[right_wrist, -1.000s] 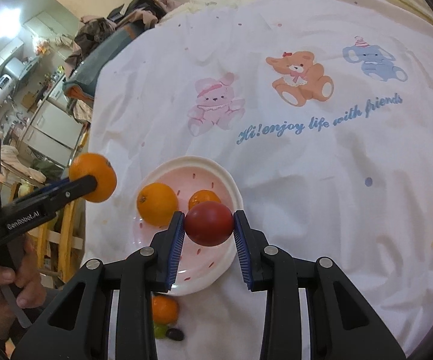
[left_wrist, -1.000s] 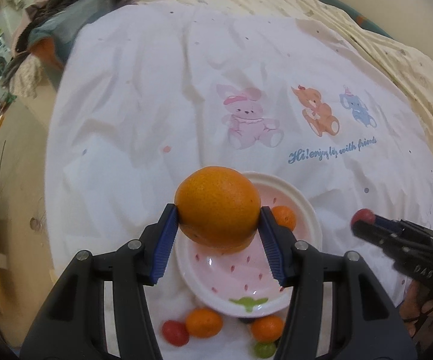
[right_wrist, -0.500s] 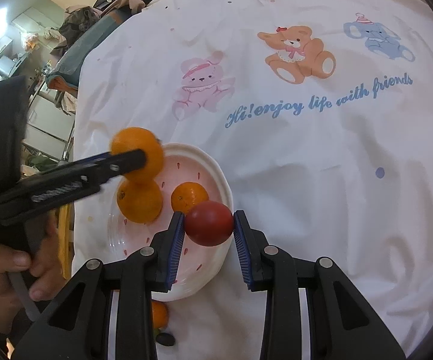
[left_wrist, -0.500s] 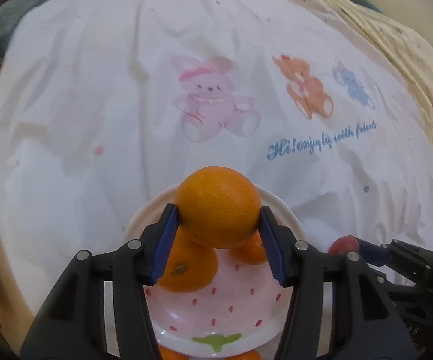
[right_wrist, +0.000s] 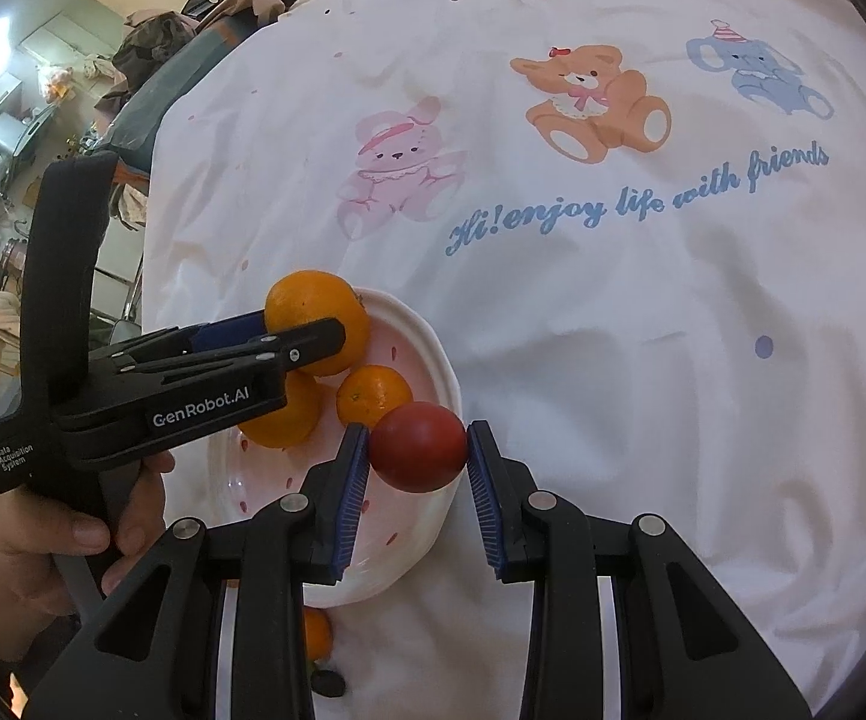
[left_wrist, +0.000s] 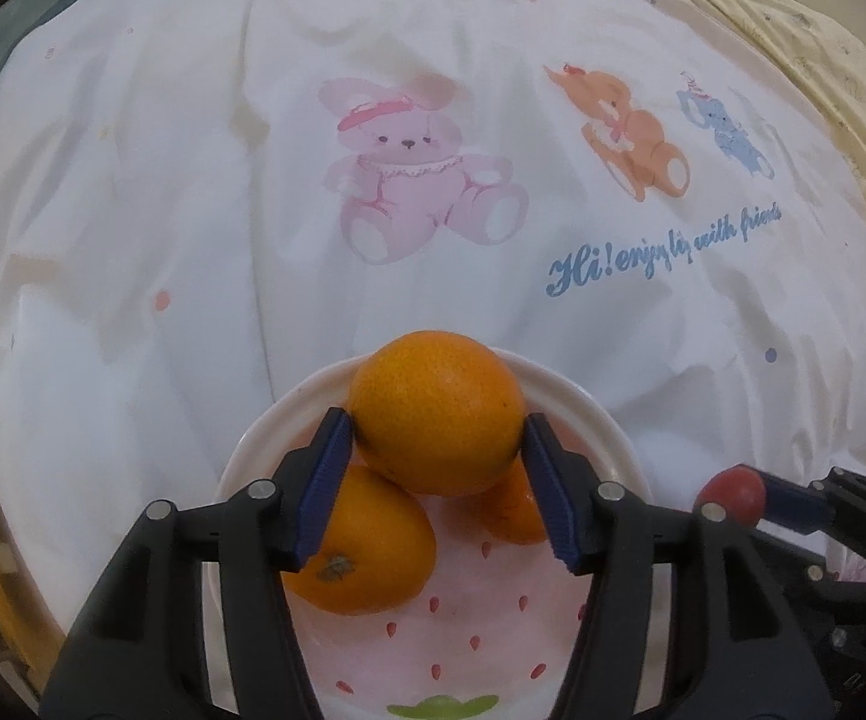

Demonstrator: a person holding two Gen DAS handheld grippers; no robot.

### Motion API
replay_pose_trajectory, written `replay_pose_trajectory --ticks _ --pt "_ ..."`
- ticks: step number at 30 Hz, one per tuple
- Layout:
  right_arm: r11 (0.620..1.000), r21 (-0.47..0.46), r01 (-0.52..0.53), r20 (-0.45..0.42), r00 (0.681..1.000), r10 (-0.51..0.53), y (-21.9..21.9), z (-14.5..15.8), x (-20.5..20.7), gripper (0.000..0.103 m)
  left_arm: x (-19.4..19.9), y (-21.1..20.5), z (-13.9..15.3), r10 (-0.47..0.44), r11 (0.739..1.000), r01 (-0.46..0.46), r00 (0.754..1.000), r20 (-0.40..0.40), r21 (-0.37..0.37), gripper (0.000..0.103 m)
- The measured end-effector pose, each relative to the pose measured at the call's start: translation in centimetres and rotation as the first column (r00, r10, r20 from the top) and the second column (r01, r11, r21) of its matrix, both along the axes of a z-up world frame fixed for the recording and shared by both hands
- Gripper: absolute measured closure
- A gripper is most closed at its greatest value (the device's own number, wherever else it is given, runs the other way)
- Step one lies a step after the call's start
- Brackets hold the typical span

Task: Organize fruits
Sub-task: 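Carry both held fruits over the pink plate and lower them onto it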

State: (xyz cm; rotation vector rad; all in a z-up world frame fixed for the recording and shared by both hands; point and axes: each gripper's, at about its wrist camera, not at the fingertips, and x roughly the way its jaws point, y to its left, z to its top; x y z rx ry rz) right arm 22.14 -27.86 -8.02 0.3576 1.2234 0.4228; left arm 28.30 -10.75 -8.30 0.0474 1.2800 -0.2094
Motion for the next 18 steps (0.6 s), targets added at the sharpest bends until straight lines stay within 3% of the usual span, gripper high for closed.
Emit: replay_pose_trajectory --ticks 3,8,15,18 --pt "1.0 0.003 0.003 0.002 1.0 -0.003 -0.2 0.0 0.0 0.068 -0.2 0.1 0.5 0.009 1.0 -0.009 1.0 0.028 0.008 0.018" --pt "1.0 0.003 0.015 0.007 1.0 -0.015 -0.4 0.1 0.1 0.068 -0.8 1.6 2.4 0.039 0.999 -0.039 0.998 0.057 -0.007 0.017" --pt "1.0 0.015 0.006 0.009 1.0 -0.006 0.0 0.2 -0.1 0.068 -3.8 6.1 6.4 0.147 0.989 -0.145 0.983 0.109 -0.026 0.017" --pt "1.0 -0.006 -0.012 0.017 1.0 0.012 0.6 0.2 -0.1 0.068 -6.1 8.5 6.9 0.21 0.978 -0.21 0.974 0.087 -0.005 0.017"
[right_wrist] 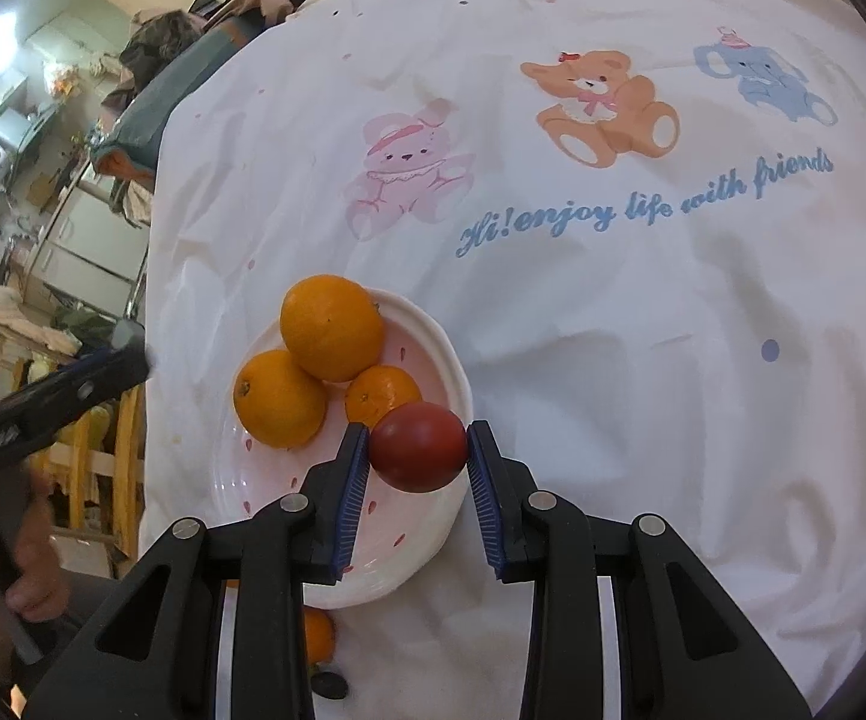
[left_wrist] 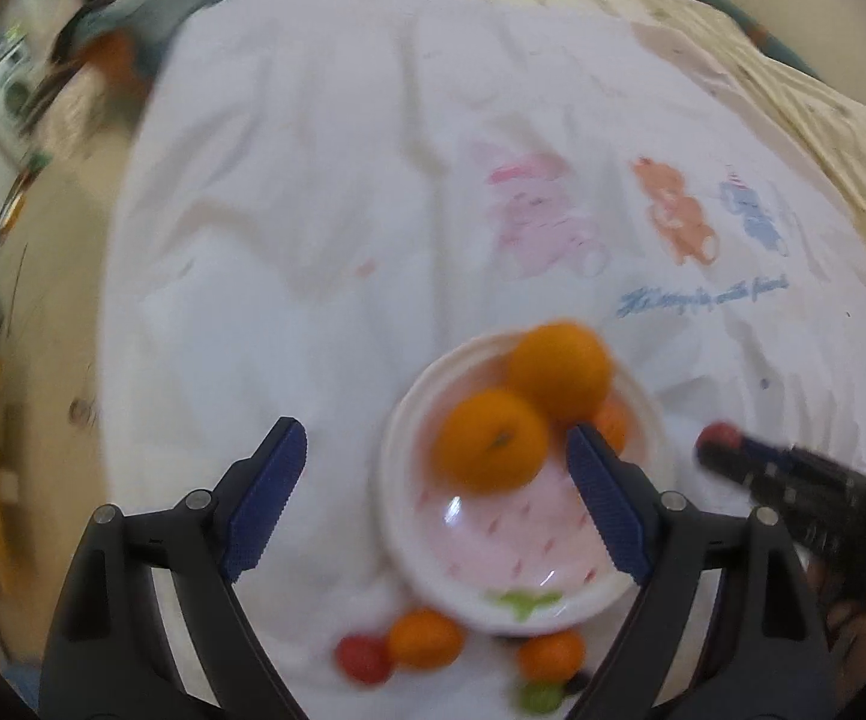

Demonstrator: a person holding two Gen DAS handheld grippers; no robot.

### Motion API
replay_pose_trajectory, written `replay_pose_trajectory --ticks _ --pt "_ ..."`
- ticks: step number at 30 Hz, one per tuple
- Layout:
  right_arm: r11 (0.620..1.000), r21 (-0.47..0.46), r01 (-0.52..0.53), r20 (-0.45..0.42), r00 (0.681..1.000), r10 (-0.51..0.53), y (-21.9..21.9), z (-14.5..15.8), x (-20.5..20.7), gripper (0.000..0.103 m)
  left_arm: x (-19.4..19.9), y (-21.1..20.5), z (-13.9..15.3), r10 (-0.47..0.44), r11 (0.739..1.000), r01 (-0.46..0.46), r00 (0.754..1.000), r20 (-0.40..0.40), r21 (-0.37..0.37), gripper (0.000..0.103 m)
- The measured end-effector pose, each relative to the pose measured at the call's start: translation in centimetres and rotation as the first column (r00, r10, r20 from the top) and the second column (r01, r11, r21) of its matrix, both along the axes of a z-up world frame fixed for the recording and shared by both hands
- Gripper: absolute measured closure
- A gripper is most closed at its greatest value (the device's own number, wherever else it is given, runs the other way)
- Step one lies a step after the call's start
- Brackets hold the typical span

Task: Organize fruits
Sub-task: 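Carry both held fruits over the pink plate and lower them onto it, then open both tools to release the fruits on the plate and withdraw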

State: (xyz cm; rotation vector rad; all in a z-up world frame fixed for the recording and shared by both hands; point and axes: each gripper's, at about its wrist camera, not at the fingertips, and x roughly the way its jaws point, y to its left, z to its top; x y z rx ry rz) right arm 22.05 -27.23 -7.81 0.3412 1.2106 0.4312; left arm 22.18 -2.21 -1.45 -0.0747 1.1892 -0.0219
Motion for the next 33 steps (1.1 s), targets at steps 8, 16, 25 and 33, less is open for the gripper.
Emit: replay_pose_trajectory --ticks 8,16,25,33 --pt "1.0 0.014 -0.011 -0.022 1.0 0.011 1.7 -1.9 2.8 0.068 -4.9 1.9 -1.3 0.054 0.996 -0.057 0.998 -0.043 -0.064 0.017" --pt "0.996 0.074 -0.048 0.01 0.999 0.047 3.2 -2.8 4.5 0.041 -4.4 2.1 -2.0 0.077 0.994 -0.081 0.996 -0.046 -0.076 0.017" --pt "0.991 0.117 0.06 0.031 0.997 -0.064 0.2 -0.6 3.7 0.039 -4.6 3.1 -2.5 0.108 0.989 -0.114 0.992 -0.067 -0.093 0.017" --pt "0.992 0.101 0.072 0.12 0.989 -0.084 -0.4 3.2 0.0 0.039 -6.1 3.3 -2.1 0.096 0.994 -0.098 0.995 -0.03 -0.057 0.017"
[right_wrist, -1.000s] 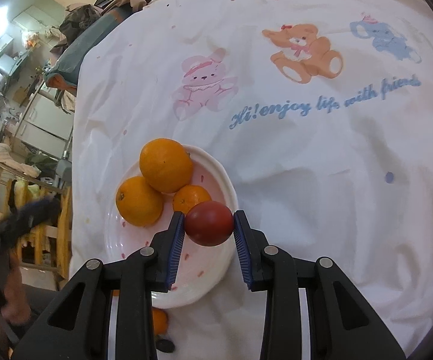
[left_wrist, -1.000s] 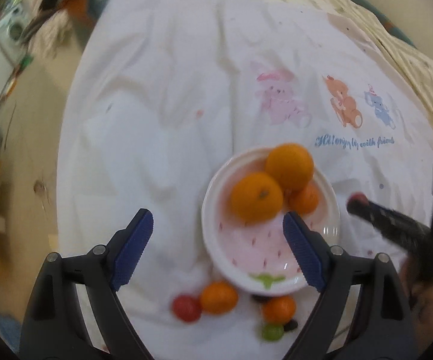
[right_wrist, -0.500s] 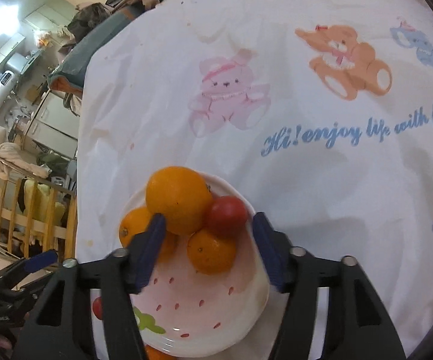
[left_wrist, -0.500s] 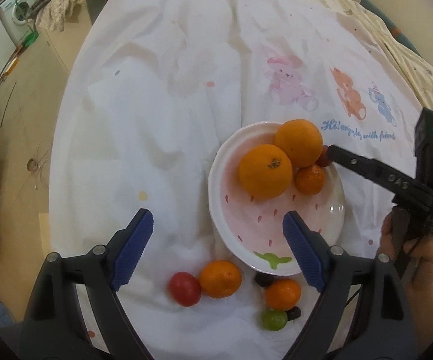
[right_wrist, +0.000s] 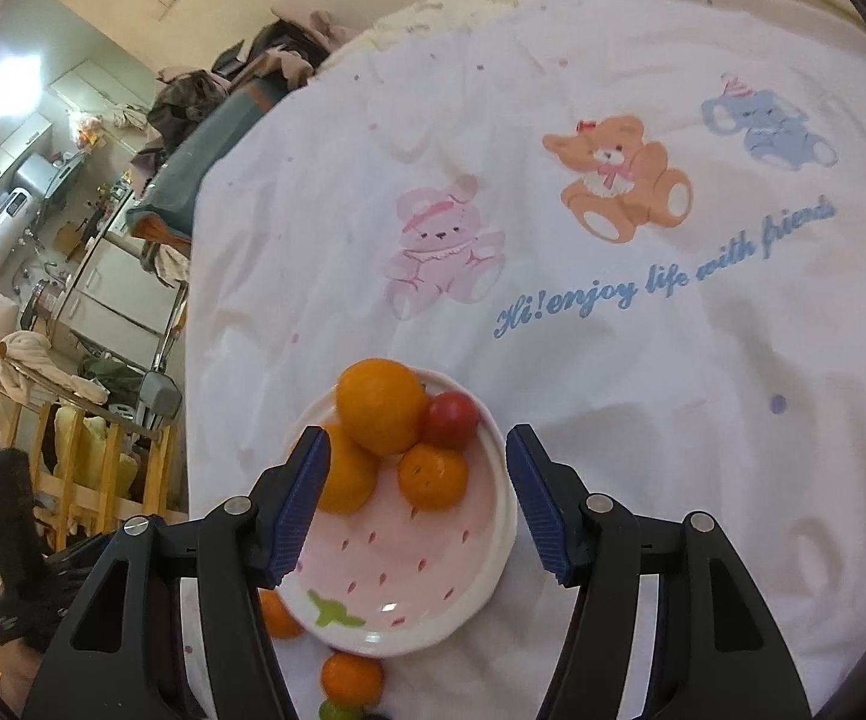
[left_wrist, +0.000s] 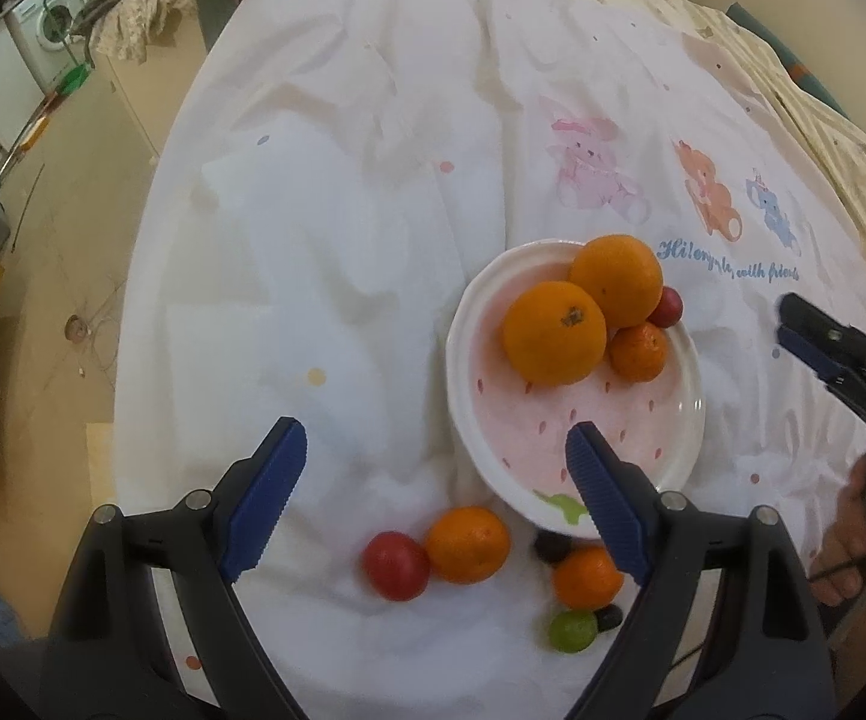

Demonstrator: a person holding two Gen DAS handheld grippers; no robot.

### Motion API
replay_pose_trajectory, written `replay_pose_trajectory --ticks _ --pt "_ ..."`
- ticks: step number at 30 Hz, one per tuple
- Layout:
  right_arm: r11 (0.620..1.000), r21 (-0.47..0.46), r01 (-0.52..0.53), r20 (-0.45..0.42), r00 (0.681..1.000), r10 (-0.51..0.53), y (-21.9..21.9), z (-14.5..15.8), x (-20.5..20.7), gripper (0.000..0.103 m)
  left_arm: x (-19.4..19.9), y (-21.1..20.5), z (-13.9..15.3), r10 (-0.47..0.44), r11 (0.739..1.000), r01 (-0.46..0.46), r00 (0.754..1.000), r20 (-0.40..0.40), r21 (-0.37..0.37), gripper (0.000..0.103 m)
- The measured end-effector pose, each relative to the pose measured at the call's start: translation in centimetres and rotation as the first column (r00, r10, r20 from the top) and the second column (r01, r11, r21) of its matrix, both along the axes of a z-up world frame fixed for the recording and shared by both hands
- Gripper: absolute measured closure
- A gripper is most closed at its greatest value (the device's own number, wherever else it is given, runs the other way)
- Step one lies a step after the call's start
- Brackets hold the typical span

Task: Organize fruits
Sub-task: 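Open both tools to release the fruits on the plate and withdraw, then move the left tool to the red tomato and close around it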

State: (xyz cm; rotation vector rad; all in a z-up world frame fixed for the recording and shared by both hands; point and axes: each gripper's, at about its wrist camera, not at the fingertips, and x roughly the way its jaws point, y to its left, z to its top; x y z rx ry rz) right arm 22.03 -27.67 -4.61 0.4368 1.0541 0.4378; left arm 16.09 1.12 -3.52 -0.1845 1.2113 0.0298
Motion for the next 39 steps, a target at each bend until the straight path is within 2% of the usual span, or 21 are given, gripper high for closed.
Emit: replay_pose_trajectory --ticks 6,10,17,22,34,39 --pt "1.0 0.014 -0.021 0.034 0.999 0.021 -0.3 1.7 -4.2 0.034 -1.4 0.4 0.3 -0.008 1.0 0.008 1.0 0.02 0.012 0.017" --pt "1.0 0.018 -0.023 0.032 0.999 0.023 -0.2 2.1 -6.6 0.034 -2.5 0.4 0.2 -0.007 1.0 0.007 1.0 0.023 -0.013 0.017" --pt "1.0 -0.011 -0.021 0.054 0.998 0.022 0.1 2.9 -9.7 0.033 -4.1 -0.3 1.0 -0.037 0.999 0.037 0.997 0.073 -0.002 0.017" --pt "1.0 -0.006 0.007 0.061 0.998 -0.006 0.0 3.0 -11.8 0.015 -5.3 -0.5 2.0 -0.043 0.999 0.039 0.99 0.132 0.031 0.017" --pt "1.0 -0.025 0.008 0.011 1.0 -0.008 1.1 1.9 -14.3 0.013 -7.1 -0.4 1.0 -0.017 1.0 0.016 0.994 0.107 0.011 0.017" --pt "0.995 -0.098 0.026 -0.016 0.999 -0.028 1.2 1.2 -14.3 0.013 -7.2 -0.1 0.4 0.011 1.0 -0.01 0.996 0.087 -0.002 0.017"
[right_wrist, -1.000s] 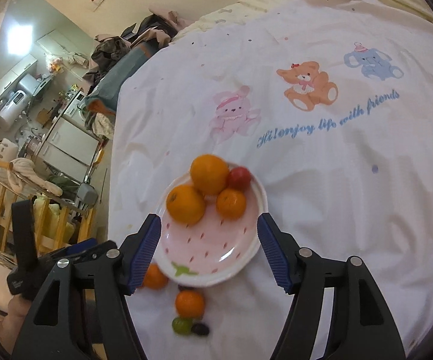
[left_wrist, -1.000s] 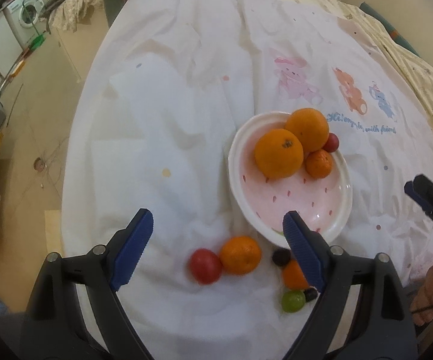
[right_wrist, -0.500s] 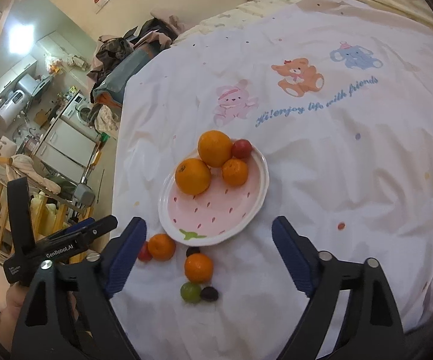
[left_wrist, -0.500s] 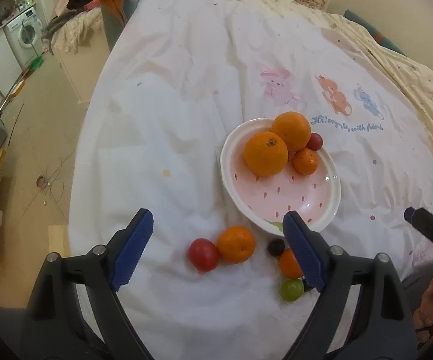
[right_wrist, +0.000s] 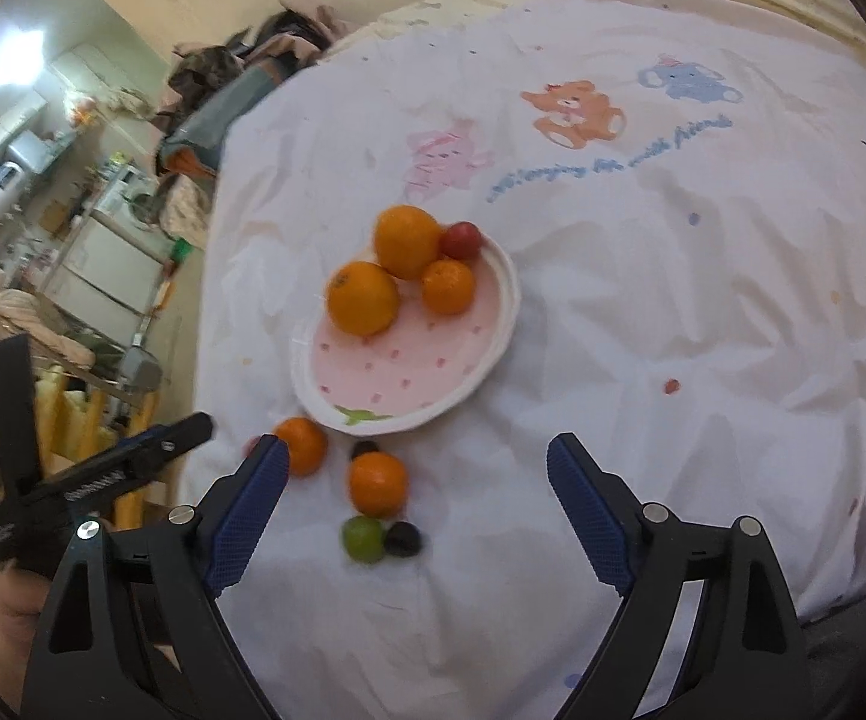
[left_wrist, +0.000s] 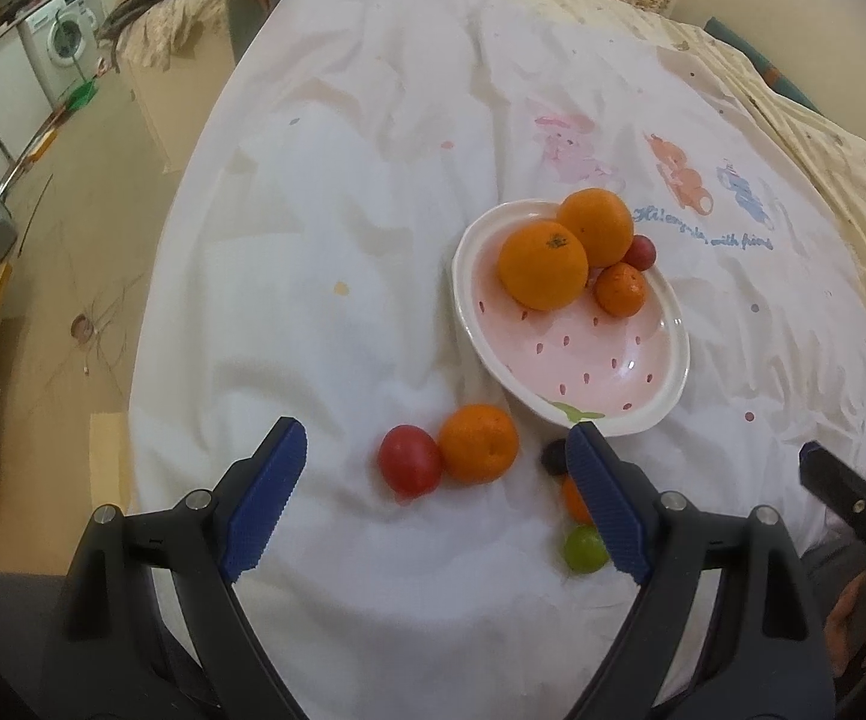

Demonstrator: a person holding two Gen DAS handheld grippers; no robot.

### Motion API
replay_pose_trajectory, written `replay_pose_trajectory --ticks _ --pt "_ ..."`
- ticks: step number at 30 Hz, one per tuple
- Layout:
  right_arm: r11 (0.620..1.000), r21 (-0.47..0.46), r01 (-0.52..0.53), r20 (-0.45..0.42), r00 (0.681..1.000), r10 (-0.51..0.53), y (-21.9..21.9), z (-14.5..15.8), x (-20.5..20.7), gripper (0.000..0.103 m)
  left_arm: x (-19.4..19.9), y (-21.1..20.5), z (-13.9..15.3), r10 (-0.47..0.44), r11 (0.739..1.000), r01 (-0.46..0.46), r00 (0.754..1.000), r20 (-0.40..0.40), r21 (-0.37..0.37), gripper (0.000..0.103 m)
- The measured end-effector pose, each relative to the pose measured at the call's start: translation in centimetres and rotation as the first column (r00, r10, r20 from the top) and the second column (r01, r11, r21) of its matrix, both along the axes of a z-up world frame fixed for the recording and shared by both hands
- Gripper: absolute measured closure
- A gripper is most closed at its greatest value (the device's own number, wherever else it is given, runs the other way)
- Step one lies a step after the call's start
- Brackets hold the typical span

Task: Organize fruits
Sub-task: 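Move the left tool to the red tomato and close around it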

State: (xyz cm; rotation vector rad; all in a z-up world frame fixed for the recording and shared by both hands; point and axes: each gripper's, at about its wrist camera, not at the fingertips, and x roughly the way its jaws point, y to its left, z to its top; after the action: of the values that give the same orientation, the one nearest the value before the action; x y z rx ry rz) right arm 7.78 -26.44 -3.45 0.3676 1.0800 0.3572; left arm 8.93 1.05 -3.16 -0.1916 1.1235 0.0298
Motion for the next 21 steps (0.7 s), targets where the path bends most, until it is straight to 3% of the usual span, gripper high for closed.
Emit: replay_pose_trajectory --ticks 4,11,13,15,16,21 --pt "0.999 0.001 0.037 -0.061 0.997 -0.037 -0.7 -1.2 0.3 0.013 0.4 1.0 -0.6 0.061 0.998 -0.061 0.998 -0.022 0.001 0.017" --pt "0.994 0.077 0.083 -0.146 0.987 -0.071 -1.8 -2.7 1.0 0.013 1.0 2.9 -3.2 0.142 0.987 -0.15 0.982 -0.124 -0.058 0.02" --pt "0.991 0.097 0.092 -0.169 0.983 -0.075 -1.9 -3.1 1.3 0.013 1.0 2.8 -3.7 0.135 0.987 -0.145 0.98 -0.148 -0.064 0.031" --pt "0.989 0.108 0.1 -0.187 0.979 -0.079 -1.8 -3.5 1.6 0.013 1.2 2.6 -4.3 0.104 0.991 -0.118 0.978 -0.181 -0.063 0.058" --pt "0.988 0.113 0.102 -0.195 0.978 -0.079 -1.8 -3.7 1.7 0.013 1.2 2.6 -4.6 0.091 0.992 -0.107 0.976 -0.198 -0.071 0.063" --pt "0.987 0.127 0.096 -0.231 0.971 -0.064 -1.3 -4.5 2.2 0.013 1.2 3.1 -6.4 0.105 0.978 -0.148 0.957 -0.269 -0.145 0.066"
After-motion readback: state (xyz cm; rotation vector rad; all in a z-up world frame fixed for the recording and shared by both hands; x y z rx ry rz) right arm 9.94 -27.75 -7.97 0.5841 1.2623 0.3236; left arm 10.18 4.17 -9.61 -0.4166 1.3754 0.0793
